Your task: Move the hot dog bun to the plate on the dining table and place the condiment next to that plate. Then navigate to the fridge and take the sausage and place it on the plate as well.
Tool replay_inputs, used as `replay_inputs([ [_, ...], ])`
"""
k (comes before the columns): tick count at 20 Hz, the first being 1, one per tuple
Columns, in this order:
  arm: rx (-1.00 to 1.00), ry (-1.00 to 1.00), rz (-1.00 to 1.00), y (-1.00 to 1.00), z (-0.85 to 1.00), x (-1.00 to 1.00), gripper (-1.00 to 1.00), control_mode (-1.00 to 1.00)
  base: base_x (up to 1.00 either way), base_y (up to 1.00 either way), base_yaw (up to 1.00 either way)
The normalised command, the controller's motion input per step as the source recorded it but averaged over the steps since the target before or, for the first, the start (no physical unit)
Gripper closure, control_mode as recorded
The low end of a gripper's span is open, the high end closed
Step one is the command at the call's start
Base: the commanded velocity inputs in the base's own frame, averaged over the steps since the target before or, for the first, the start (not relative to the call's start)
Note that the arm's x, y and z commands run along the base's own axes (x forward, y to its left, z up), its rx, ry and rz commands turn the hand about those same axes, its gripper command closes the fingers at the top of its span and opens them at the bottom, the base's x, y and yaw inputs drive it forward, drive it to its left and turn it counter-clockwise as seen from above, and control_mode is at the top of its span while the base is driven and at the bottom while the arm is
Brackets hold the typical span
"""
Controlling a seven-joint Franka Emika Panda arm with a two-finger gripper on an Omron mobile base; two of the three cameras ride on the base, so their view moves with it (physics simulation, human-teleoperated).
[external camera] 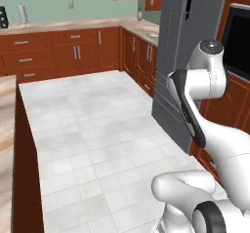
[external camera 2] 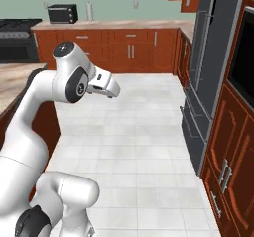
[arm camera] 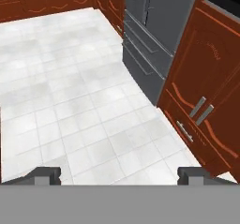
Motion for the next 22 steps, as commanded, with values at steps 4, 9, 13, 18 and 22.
replay_inputs([
  [4, 0.0, 0.0, 0.0, 0.0, 0.0, 0.0, -1.0, 1.0, 1.0, -0.03, -0.18],
  [9, 0.0, 0.0, 0.0, 0.0, 0.0, 0.0, -1.0, 1.0, 1.0, 0.29, -0.4],
  [13, 0.0, 0.0, 0.0, 0.0, 0.0, 0.0, -1.0, 1.0, 1.0, 0.39, -0.5],
  [18, 0.0, 0.0, 0.0, 0.0, 0.0, 0.0, -1.0, 1.0, 0.93, 0.51, -0.55],
  [22, 0.0, 0.0, 0.0, 0.0, 0.0, 0.0, -1.0, 1.0, 0.49, 0.64, -0.59],
])
